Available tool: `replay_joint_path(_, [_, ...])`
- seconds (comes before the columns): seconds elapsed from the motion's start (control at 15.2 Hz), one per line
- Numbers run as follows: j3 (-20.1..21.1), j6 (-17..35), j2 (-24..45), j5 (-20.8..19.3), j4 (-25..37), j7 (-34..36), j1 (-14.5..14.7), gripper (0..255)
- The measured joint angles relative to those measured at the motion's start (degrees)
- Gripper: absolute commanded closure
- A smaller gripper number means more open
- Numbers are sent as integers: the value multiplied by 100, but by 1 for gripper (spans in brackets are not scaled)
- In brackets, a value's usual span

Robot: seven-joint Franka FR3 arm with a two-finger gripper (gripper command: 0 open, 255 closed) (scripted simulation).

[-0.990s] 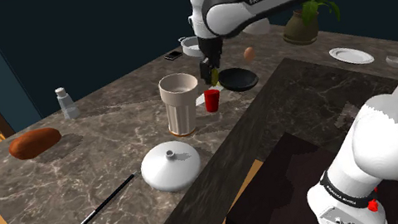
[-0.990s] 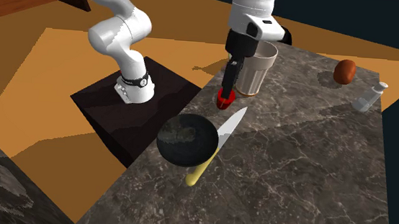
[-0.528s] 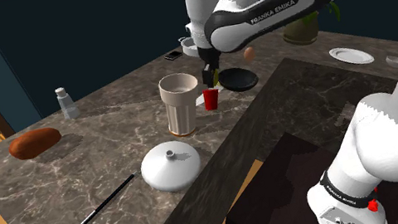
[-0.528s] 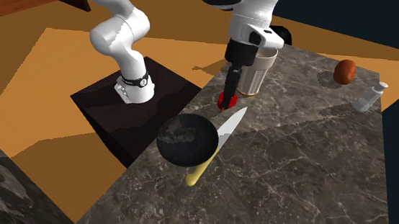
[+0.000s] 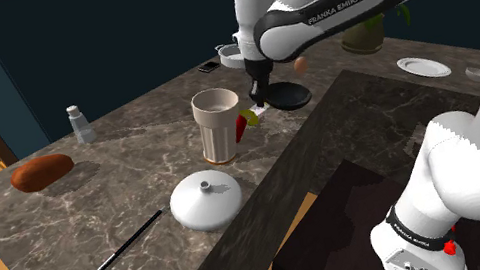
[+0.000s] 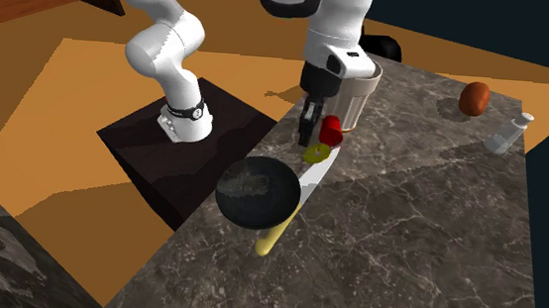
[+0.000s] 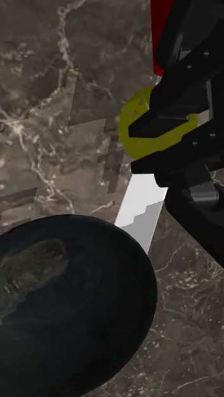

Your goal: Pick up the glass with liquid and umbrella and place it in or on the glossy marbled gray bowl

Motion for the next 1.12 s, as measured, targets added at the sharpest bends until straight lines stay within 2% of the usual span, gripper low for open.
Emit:
replay_joint_path(0.07, [3,-9,6,744,4,2,10,255])
replay_joint_path(0.13, [-7,11,36,1125,11,-12,9,255])
replay_joint_path(0.33, [-18,27,94,1478,50,-29,9,255])
replay_joint_path(0.4, [-18,27,94,1478,50,-29,9,0])
replay_joint_path(0.46, [-18,27,94,1478,50,-29,9,0])
replay_joint_path(0.53, [98,-24,153,1407,130,266,-14,0])
replay_joint_path(0.59, [281,-127,320,1311,333,1081,-55,0])
replay_joint_path(0.79, [711,-673,1050,1005,1235,4404,-137,0])
replay_joint_path(0.86, [758,-724,1168,960,1328,5015,-120,0])
replay_joint_path(0.99, [776,-675,1299,920,1352,5481,-113,0])
replay_joint_path(1.12, [770,-547,1352,901,1264,5603,-120,0])
